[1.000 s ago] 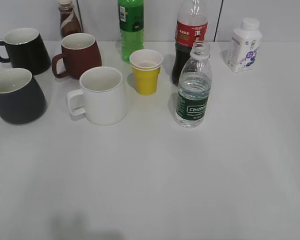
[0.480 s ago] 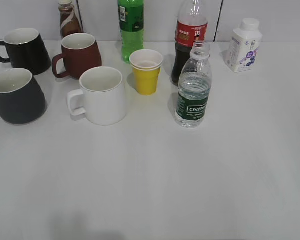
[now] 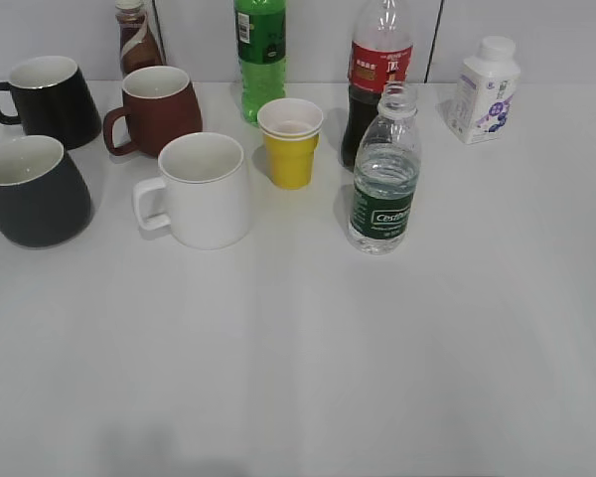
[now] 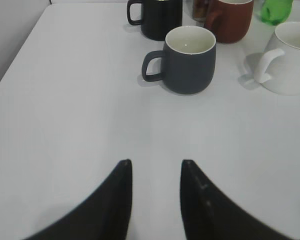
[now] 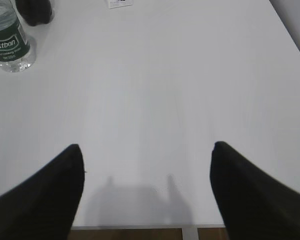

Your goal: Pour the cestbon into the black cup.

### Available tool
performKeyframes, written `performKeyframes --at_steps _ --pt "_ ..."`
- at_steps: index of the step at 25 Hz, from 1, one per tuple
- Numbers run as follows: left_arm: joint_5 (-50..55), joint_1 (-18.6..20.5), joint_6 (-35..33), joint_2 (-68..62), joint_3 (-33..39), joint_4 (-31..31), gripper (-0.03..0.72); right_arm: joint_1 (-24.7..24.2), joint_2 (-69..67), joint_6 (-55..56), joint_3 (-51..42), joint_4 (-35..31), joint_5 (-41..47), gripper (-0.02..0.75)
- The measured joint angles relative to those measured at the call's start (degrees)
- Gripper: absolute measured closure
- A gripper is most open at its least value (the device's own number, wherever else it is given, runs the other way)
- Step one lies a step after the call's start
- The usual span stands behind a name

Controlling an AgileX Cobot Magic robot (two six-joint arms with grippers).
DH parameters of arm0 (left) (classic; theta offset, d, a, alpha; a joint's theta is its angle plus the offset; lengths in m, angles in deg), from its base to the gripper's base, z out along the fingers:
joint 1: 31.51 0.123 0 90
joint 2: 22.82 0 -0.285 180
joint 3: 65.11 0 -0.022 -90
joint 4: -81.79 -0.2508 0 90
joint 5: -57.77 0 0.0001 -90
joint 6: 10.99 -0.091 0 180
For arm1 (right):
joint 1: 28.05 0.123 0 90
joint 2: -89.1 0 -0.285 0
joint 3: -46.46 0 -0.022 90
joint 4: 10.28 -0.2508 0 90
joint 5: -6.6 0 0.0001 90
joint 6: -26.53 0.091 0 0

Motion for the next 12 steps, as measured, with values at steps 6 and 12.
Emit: performKeyframes --at_steps 6,12 --pt "0.0 0.0 0.0 0.0 0.0 0.0 0.441 0.0 0.0 0.0 0.0 0.0 0.0 0.148" --pt "-0.4 0.0 0.0 -0.1 -0.3 0.4 0.441 0.0 0.0 0.0 0.0 0.0 0.0 0.148"
